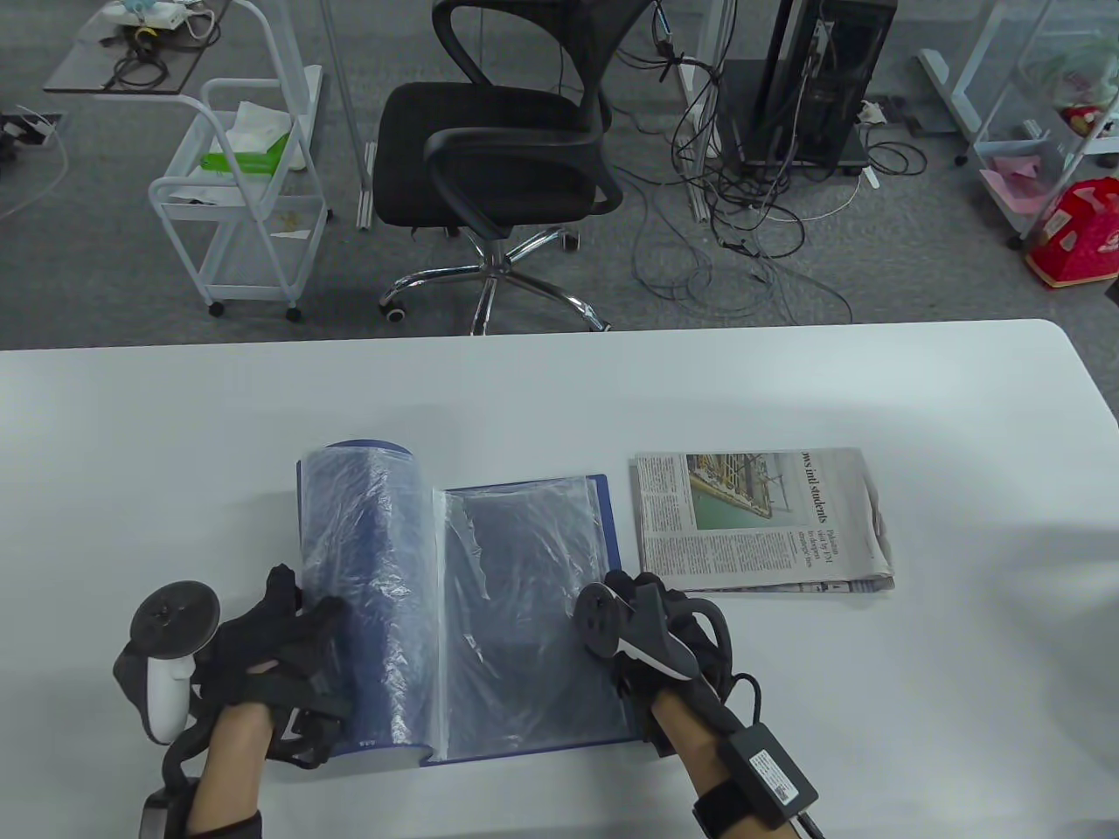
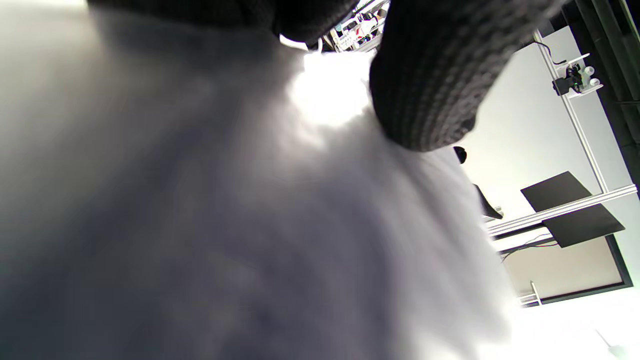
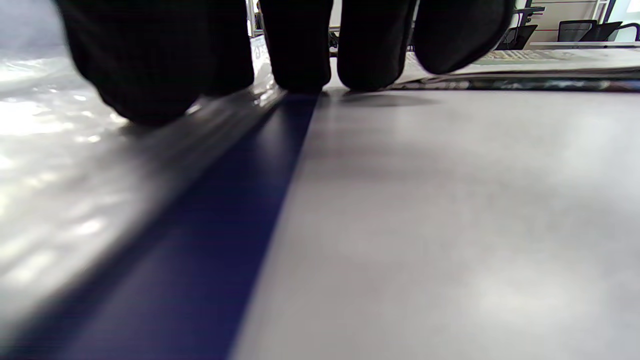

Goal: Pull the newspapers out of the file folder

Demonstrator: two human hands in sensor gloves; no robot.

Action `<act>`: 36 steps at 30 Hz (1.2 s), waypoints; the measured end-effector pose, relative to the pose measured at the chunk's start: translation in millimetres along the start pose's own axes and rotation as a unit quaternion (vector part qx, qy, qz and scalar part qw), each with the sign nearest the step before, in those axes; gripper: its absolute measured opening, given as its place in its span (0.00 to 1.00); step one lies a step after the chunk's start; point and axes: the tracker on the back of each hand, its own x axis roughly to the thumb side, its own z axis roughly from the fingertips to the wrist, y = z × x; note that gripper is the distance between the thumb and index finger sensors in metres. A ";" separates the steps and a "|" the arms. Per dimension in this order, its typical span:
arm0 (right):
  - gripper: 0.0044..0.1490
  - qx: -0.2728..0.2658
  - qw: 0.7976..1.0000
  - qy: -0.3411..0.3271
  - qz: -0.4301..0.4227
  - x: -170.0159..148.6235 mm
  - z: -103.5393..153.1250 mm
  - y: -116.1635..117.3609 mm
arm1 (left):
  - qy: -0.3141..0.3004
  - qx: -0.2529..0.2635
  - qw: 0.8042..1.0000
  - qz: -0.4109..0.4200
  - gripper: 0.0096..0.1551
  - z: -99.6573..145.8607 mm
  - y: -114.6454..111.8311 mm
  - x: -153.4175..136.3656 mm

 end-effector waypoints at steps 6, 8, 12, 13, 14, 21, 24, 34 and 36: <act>0.34 0.001 1.000 0.000 -0.002 -0.3 -0.2 0.3 | -0.013 -0.064 0.995 0.073 0.47 -3.4 -11.0 0.5; 0.34 0.001 1.000 0.000 -0.002 -0.4 -0.2 0.4 | -0.038 -0.071 0.993 0.084 0.37 -4.6 -17.2 2.5; 0.34 0.000 1.000 -0.001 -0.003 -0.9 -0.5 0.4 | -0.056 -0.097 0.988 0.110 0.26 -2.8 -32.0 12.5; 0.34 0.001 1.000 -0.001 -0.004 -1.0 -0.6 0.3 | -0.058 -0.097 0.988 0.106 0.25 -1.7 -35.8 16.3; 0.34 0.001 1.000 -0.001 -0.004 -1.2 -0.8 0.2 | -0.062 -0.097 0.988 0.101 0.25 -1.5 -38.5 19.0; 0.34 -0.003 1.000 0.002 -0.029 -6.3 -1.9 -2.3 | -0.063 -0.115 0.990 0.049 0.25 -1.2 -68.2 51.3; 0.32 -0.009 0.997 0.010 -0.076 -17.8 -2.2 -9.2 | -0.063 -0.126 0.990 0.020 0.25 -2.0 -87.5 68.6; 0.31 -0.127 0.967 0.043 -0.215 -69.4 15.3 -56.5 | -0.068 -0.138 0.986 -0.066 0.25 -8.2 -166.7 99.9; 0.32 -0.146 0.962 0.052 -0.225 -79.0 18.8 -61.2 | -0.062 -0.142 0.986 -0.069 0.26 -11.5 -181.1 102.0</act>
